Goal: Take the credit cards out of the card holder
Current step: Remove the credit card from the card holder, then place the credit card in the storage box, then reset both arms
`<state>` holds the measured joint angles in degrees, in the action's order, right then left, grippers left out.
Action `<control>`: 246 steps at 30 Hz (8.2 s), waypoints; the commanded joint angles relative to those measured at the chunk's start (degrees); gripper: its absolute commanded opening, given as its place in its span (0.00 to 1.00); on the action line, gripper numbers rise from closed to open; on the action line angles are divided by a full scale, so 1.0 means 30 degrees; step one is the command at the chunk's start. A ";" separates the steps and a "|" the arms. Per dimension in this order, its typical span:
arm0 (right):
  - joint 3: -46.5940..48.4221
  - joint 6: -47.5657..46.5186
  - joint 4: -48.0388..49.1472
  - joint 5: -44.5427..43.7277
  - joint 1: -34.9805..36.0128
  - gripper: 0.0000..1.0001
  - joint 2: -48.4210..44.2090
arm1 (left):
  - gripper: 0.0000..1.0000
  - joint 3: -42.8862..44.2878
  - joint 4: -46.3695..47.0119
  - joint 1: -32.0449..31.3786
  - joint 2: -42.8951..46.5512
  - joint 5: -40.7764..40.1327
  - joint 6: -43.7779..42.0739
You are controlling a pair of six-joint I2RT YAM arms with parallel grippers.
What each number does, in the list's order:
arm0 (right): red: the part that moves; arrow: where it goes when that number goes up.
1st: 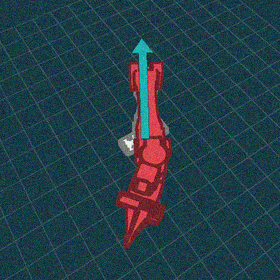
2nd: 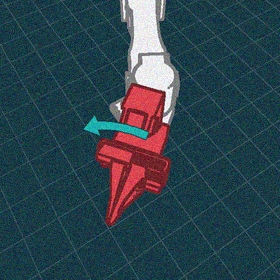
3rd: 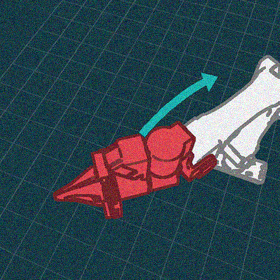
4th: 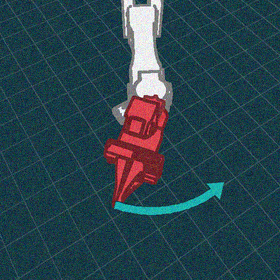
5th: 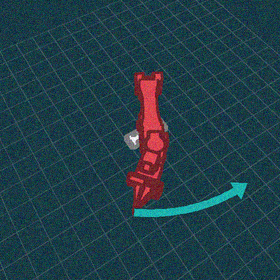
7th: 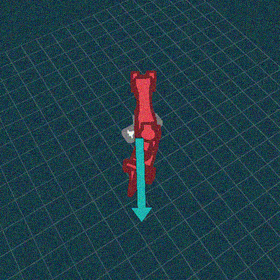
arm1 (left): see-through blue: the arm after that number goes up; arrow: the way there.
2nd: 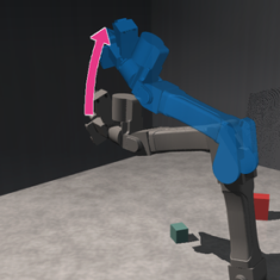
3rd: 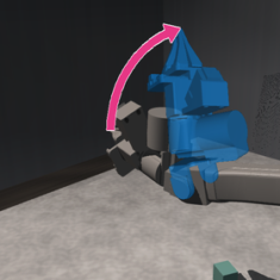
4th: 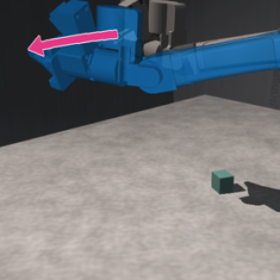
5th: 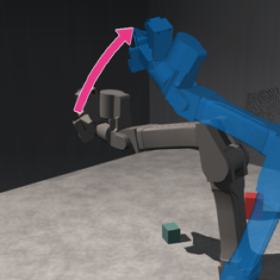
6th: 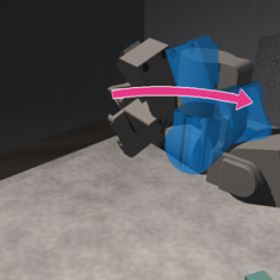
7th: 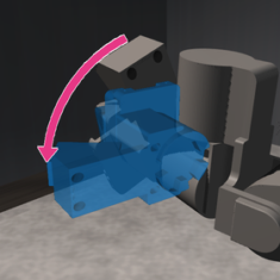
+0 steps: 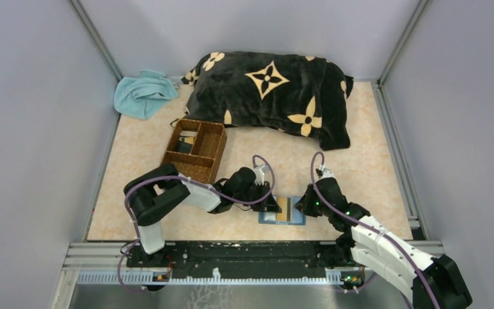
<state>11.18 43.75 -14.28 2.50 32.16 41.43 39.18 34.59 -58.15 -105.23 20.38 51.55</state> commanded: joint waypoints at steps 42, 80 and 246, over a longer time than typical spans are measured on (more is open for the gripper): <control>-0.0250 -0.0180 0.0981 -0.0326 0.0082 0.00 0.1509 | 0.00 -0.3889 -0.0601 0.2555 0.5643 0.0464 -0.1170; 0.1758 0.0174 1.4371 0.8645 0.1759 0.43 0.0807 | 0.00 -0.6164 0.4022 0.4574 1.2351 0.3694 0.0681; 2.3632 -1.4777 0.5137 0.2205 0.7292 0.36 1.8190 | 0.94 -0.3481 -2.1691 0.4735 2.7964 -1.4410 -0.2908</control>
<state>84.42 -5.02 -6.07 7.62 55.13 103.94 26.13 -29.36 -44.10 -20.78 -24.40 42.68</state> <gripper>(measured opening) 0.342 0.936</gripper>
